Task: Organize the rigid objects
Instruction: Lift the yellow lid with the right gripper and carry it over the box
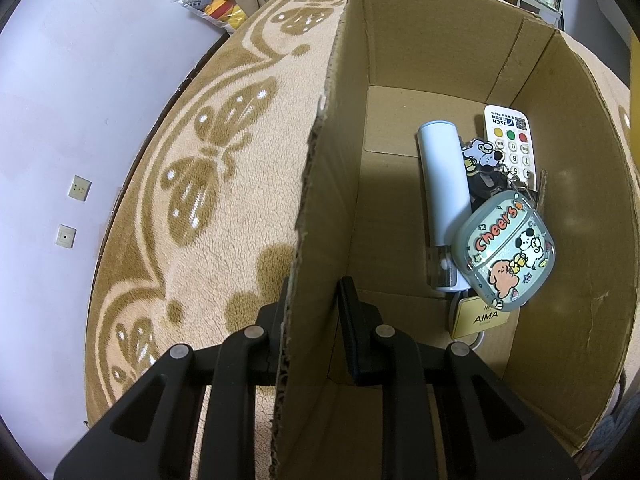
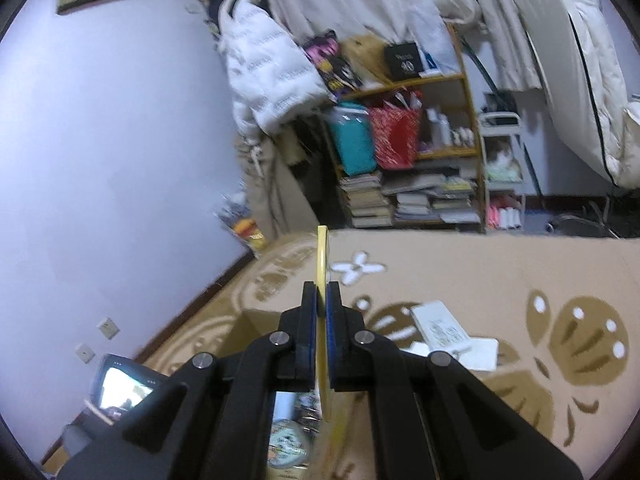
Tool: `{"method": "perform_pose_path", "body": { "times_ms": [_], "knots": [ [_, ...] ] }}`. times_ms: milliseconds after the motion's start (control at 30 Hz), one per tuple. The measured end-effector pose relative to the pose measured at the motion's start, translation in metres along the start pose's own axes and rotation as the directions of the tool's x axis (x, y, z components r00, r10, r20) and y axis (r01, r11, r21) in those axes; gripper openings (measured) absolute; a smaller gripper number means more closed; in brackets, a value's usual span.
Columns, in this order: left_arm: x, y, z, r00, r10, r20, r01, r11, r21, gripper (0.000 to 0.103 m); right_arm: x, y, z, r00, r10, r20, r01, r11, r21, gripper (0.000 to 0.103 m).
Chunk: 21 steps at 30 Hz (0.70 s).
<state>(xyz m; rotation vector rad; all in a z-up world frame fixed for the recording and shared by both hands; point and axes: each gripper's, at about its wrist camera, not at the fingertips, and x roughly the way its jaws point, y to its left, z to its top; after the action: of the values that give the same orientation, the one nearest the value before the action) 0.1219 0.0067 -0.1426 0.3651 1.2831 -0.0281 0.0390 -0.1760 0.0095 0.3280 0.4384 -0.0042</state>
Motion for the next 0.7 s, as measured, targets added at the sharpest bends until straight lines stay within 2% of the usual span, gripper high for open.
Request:
{"method": "perform_pose_path", "body": {
  "times_ms": [133,400,700],
  "knots": [
    [0.000,0.000,0.000,1.000,0.001,0.000,-0.001,1.000,0.001,0.020,-0.003,0.010,-0.001,0.999,0.043,0.004,-0.043,0.999,-0.009,0.006],
    [0.000,0.000,0.000,1.000,0.001,0.000,-0.001,1.000,0.000,0.020,0.024,0.007,-0.023,0.993,0.063,-0.100,-0.061,0.998,0.017,0.006],
    [0.000,0.000,0.000,1.000,0.000,0.000,0.000,1.000,-0.001,0.020,0.049,0.005,-0.051,0.982,-0.016,-0.188,0.008,0.999,-0.044,0.006]
  ]
}}
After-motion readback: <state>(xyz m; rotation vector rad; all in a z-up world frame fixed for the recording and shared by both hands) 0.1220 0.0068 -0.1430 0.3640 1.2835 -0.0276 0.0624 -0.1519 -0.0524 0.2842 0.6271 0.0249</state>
